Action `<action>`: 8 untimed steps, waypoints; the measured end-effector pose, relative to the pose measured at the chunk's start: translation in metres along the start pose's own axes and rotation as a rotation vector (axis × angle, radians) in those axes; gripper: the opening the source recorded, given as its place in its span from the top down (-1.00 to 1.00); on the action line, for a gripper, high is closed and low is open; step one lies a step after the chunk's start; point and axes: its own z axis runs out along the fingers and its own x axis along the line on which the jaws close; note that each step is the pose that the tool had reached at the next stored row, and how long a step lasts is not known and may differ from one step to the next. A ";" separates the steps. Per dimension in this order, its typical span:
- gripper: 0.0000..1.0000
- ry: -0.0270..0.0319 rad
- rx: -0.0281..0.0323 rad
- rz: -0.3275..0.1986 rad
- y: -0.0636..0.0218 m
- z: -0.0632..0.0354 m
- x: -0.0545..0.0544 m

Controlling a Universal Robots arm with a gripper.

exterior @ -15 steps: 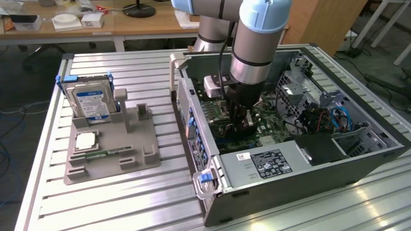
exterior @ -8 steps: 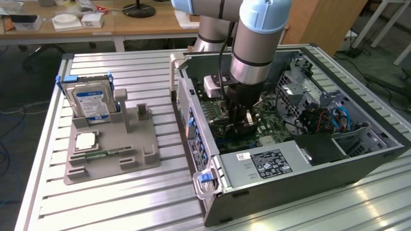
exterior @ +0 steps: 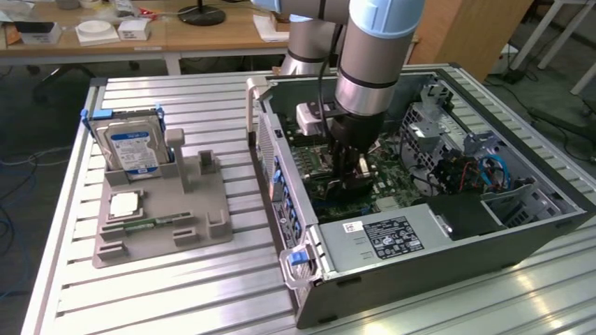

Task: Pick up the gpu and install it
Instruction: 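Insert the gpu into the slot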

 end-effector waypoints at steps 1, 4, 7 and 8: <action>0.21 -0.0001 0.0005 0.000 -0.0001 -0.0021 0.000; 0.21 -0.0001 0.0021 0.000 -0.0003 -0.0092 0.000; 0.21 -0.0001 0.0039 0.000 -0.0006 -0.0167 0.000; 0.21 -0.0002 0.0045 0.000 -0.0007 -0.0191 0.000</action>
